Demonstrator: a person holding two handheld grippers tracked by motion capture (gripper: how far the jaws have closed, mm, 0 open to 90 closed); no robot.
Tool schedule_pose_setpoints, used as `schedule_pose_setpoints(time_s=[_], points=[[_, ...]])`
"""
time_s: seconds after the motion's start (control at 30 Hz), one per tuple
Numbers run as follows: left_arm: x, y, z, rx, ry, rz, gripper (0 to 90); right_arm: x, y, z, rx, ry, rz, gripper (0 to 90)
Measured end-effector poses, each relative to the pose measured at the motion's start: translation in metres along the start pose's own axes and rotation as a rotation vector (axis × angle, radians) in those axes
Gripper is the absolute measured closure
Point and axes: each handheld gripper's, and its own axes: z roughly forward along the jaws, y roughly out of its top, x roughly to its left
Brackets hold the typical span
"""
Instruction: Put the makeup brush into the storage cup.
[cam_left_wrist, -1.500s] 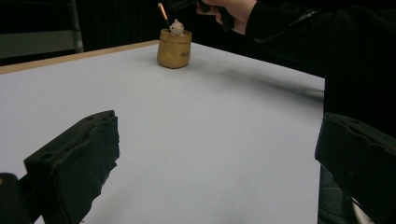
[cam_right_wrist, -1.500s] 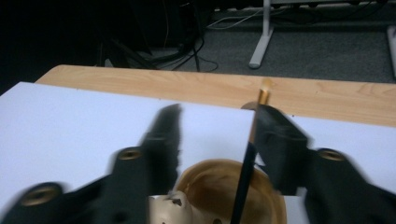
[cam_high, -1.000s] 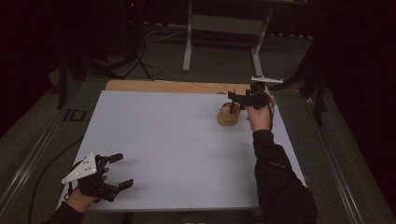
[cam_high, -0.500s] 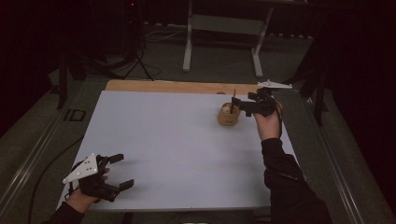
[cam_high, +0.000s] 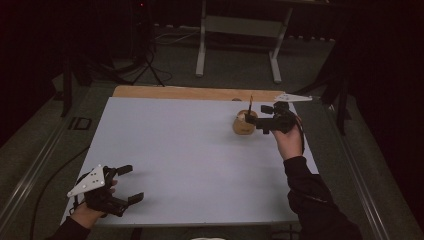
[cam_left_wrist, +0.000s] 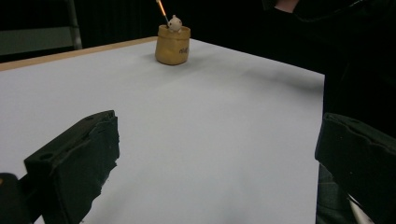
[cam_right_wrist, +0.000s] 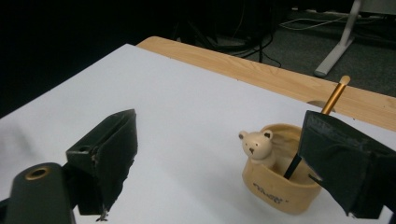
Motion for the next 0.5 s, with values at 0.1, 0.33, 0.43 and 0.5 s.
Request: schedule_pose_setpoints(time_s=[0.1, 0.33, 0.43, 0.5], points=[[0.0, 0.0, 0.0, 0.0, 0.002, 0.001, 0.4, 0.002, -0.003, -0.005, 0.004, 0.006, -0.029, 11.9], [-0.001, 0.0, -0.001, -0.004, 0.002, -0.001, 0.4, 0.009, -0.015, -0.017, 0.016, 0.064, -0.068, 11.9], [-0.001, 0.0, -0.001, -0.003, 0.001, -0.001, 0.5, 0.012, -0.019, -0.021, 0.017, 0.085, -0.068, 11.9], [-0.001, -0.001, -0.001, 0.001, 0.002, -0.002, 0.5, 0.017, -0.025, -0.027, 0.015, 0.097, -0.072, 11.9]])
